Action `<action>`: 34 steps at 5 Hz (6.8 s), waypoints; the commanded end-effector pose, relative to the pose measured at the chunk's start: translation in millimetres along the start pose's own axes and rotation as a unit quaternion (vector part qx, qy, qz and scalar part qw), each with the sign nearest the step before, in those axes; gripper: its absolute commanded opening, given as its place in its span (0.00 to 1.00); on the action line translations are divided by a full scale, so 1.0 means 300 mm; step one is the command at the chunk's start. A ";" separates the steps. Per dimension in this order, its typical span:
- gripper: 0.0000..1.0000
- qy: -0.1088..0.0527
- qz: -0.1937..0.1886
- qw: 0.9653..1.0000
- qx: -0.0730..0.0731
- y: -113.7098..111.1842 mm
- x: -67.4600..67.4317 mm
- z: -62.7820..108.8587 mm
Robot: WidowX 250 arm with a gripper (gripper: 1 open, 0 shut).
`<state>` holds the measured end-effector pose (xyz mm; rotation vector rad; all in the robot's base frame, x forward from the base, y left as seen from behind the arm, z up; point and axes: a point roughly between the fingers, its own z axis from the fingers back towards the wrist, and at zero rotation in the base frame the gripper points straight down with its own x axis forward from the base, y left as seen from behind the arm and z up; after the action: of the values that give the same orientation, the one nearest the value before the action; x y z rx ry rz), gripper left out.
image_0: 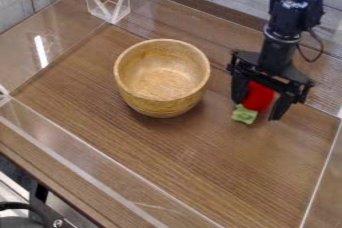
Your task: Move the red object to the left side of the table
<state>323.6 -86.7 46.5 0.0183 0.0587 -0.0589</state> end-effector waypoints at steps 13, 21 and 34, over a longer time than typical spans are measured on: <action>0.00 -0.087 -0.116 0.989 0.001 0.041 -0.023 0.237; 0.00 -0.081 -0.153 0.985 -0.012 0.062 -0.037 0.156; 1.00 -0.149 -0.039 0.988 -0.010 0.135 -0.074 0.221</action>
<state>304.1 -44.0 104.0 -0.0128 -0.1992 -0.1246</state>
